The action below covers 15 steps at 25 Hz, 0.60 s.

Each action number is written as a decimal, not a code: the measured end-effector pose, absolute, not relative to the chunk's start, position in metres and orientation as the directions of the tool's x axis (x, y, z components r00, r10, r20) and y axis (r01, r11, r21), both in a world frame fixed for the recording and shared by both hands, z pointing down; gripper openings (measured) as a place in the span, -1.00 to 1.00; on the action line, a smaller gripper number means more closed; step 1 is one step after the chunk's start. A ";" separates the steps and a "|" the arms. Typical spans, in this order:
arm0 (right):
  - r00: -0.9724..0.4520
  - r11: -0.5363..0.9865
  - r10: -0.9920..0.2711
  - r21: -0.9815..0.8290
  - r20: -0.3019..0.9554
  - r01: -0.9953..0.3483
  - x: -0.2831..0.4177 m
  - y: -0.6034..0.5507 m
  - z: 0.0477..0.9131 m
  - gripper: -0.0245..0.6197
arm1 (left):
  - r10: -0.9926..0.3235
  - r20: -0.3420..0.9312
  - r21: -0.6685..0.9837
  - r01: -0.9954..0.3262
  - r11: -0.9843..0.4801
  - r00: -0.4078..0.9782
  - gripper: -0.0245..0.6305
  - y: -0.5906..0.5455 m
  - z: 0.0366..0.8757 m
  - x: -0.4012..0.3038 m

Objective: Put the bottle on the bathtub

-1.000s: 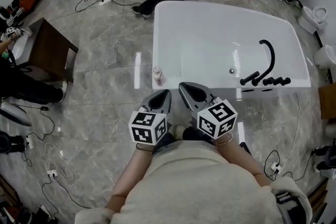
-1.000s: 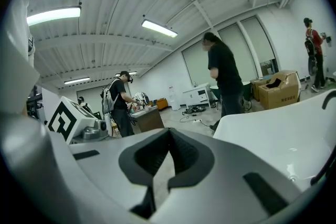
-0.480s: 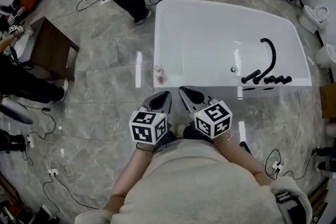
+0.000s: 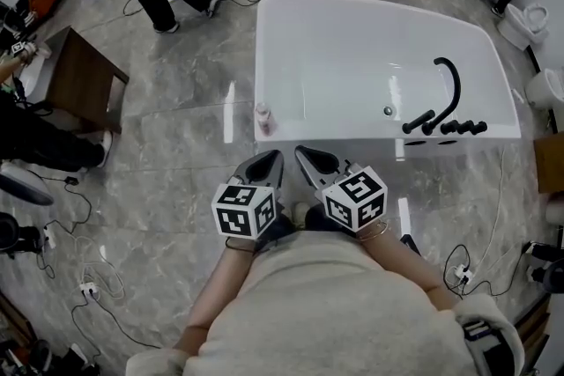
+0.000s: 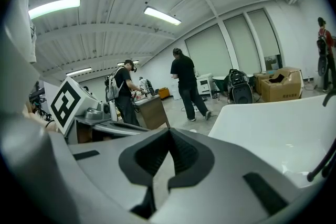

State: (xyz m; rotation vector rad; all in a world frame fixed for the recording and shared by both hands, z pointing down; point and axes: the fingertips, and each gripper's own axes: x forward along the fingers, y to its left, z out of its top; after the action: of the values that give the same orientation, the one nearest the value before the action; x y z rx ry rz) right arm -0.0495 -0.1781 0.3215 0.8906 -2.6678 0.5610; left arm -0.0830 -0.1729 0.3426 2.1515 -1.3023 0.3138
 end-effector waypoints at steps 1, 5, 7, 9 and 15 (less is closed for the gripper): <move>-0.774 0.735 -0.514 -0.275 0.371 -0.620 -0.049 -0.178 0.322 -0.93 | -0.724 0.485 0.368 -0.865 -0.340 0.491 -0.89 -0.172 0.343 -0.084; -0.771 0.726 -0.516 -0.286 0.374 -0.625 -0.048 -0.176 0.322 -0.93 | -0.723 0.491 0.370 -0.868 -0.332 0.486 -0.89 -0.168 0.345 -0.087; -0.770 0.721 -0.513 -0.295 0.380 -0.626 -0.046 -0.175 0.323 -0.93 | -0.722 0.494 0.375 -0.868 -0.326 0.485 -0.89 -0.166 0.345 -0.087; -0.771 0.719 -0.507 -0.304 0.385 -0.625 -0.044 -0.172 0.325 -0.93 | -0.725 0.496 0.370 -0.871 -0.322 0.478 -0.89 -0.164 0.346 -0.086; -0.773 0.721 -0.499 -0.308 0.391 -0.621 -0.044 -0.165 0.327 -0.93 | -0.717 0.504 0.371 -0.871 -0.323 0.481 -0.89 -0.157 0.350 -0.084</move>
State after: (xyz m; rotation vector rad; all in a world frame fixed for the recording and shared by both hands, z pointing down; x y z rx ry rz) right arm -0.0444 -0.1655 0.3272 0.8814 -2.6457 0.6216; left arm -0.0844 -0.1573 0.3496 2.1254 -1.3058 0.3301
